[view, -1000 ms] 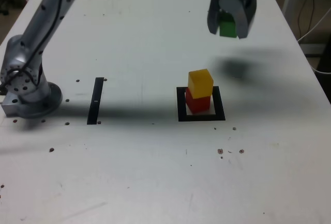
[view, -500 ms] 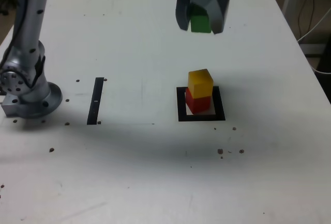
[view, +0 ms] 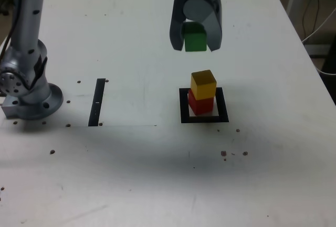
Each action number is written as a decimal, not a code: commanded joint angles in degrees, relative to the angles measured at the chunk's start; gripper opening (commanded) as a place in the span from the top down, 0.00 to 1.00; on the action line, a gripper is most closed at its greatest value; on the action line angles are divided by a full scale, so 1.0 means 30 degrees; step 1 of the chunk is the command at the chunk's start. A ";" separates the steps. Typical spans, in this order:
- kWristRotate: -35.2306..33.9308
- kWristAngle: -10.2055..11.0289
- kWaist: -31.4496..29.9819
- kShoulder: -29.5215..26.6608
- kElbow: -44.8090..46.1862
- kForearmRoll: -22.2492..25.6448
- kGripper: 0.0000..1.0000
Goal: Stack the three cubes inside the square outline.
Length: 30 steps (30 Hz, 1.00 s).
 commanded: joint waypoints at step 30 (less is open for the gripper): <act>-0.2706 -0.0156 -0.1235 0.0609 0.0719 -0.0172 0.71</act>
